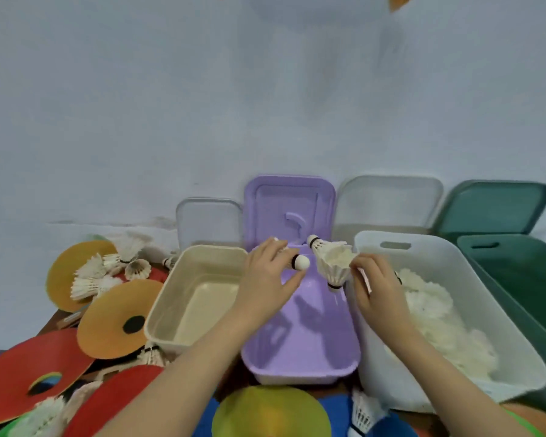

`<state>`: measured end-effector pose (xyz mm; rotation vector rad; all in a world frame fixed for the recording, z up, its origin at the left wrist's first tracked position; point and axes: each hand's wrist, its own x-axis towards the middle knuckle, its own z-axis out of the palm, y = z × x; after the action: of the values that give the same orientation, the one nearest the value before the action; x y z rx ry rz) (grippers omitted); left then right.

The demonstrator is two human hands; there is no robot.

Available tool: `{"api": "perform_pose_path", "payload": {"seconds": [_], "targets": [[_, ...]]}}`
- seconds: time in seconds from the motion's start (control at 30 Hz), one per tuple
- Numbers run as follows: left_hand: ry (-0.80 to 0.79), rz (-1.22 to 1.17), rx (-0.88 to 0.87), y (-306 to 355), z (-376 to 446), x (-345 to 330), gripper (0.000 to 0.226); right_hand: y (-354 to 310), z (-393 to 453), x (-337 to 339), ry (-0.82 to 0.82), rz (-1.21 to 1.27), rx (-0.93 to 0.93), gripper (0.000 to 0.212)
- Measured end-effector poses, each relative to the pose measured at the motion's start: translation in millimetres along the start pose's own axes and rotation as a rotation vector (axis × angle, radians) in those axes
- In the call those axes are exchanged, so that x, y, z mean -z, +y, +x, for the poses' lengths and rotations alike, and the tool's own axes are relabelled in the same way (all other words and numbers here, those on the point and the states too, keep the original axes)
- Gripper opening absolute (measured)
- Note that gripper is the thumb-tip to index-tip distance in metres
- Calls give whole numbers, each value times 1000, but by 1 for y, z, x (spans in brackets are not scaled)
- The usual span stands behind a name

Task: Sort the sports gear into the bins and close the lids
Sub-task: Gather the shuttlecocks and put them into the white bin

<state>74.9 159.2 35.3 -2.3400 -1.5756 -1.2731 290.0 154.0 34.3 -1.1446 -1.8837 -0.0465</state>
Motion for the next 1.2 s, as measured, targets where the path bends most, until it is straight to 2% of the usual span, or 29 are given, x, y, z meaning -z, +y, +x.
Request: {"api": "perform_pose_path", "payload": {"seconds": [0.1, 0.2, 0.3, 0.43, 0.6, 0.73, 0.9, 0.97, 1.07, 1.2], "targets": [[-16, -50, -34, 41, 20, -37, 33, 35, -2, 33, 52, -16, -45, 18], [-45, -69, -67, 76, 44, -69, 37, 67, 1, 59, 87, -47, -95, 8], [-119, -126, -45, 102, 63, -99, 43, 97, 1, 76, 82, -77, -183, 13], [-220, -172, -7, 120, 76, -137, 47, 131, 2, 85, 72, -124, -231, 9], [-276, -234, 38, 126, 90, -177, 35, 159, 0, 83, 54, -155, -341, 9], [-346, -243, 62, 130, 94, -198, 33, 177, -8, 77, -106, -176, -391, 15], [-801, 191, -44, 111, 80, -213, 43, 186, -23, 65, -534, -164, -515, 49], [-899, 250, -83, 105, 75, -211, 45, 186, -28, 63, -655, -178, -511, 54], [-832, 204, -73, 105, 75, -205, 42, 183, -28, 64, -700, -199, -511, 56], [-688, 148, -58, 109, 78, -193, 41, 174, -23, 66, -666, -235, -471, 53]]}}
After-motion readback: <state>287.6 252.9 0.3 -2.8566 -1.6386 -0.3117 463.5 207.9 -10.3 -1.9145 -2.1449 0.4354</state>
